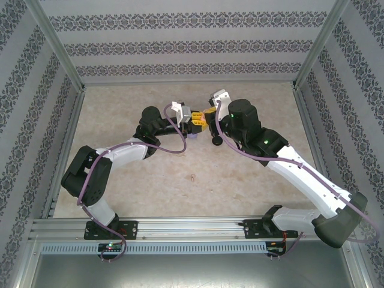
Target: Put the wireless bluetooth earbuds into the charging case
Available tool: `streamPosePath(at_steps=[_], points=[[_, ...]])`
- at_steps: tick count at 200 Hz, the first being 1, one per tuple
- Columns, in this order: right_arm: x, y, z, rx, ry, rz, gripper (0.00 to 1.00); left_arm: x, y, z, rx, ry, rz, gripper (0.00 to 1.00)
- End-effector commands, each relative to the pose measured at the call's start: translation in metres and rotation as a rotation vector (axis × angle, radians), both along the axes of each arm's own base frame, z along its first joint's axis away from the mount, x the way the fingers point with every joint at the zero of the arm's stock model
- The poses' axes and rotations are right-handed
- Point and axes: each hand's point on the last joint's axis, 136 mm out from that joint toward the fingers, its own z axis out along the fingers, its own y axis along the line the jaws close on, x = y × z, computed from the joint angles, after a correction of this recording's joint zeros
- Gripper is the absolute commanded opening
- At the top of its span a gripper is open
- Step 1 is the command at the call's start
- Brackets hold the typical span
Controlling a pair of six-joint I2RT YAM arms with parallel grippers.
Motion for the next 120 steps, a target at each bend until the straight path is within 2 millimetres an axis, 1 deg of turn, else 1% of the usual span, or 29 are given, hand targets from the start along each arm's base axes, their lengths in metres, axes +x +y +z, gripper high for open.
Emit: streamPosePath(at_steps=[1, 46, 75, 99, 120], points=[[-0.009, 0.015, -0.033, -0.044, 0.090, 0.053, 0.11, -0.016, 0.000, 0.047, -0.070, -0.136, -0.021, 0.00], [-0.008, 0.019, -0.045, -0.049, 0.123, 0.062, 0.10, -0.016, -0.001, 0.046, -0.071, -0.132, -0.015, 0.00], [-0.016, 0.025, -0.051, -0.048, 0.143, 0.101, 0.11, -0.010, 0.000, 0.046, -0.076, -0.126, 0.013, 0.00], [-0.022, 0.026, -0.052, -0.045, 0.143, 0.118, 0.13, -0.009, 0.000, 0.046, -0.082, -0.119, 0.015, 0.00], [-0.023, 0.023, -0.052, -0.043, 0.139, 0.113, 0.14, -0.008, 0.000, 0.048, -0.091, -0.114, 0.019, 0.00]])
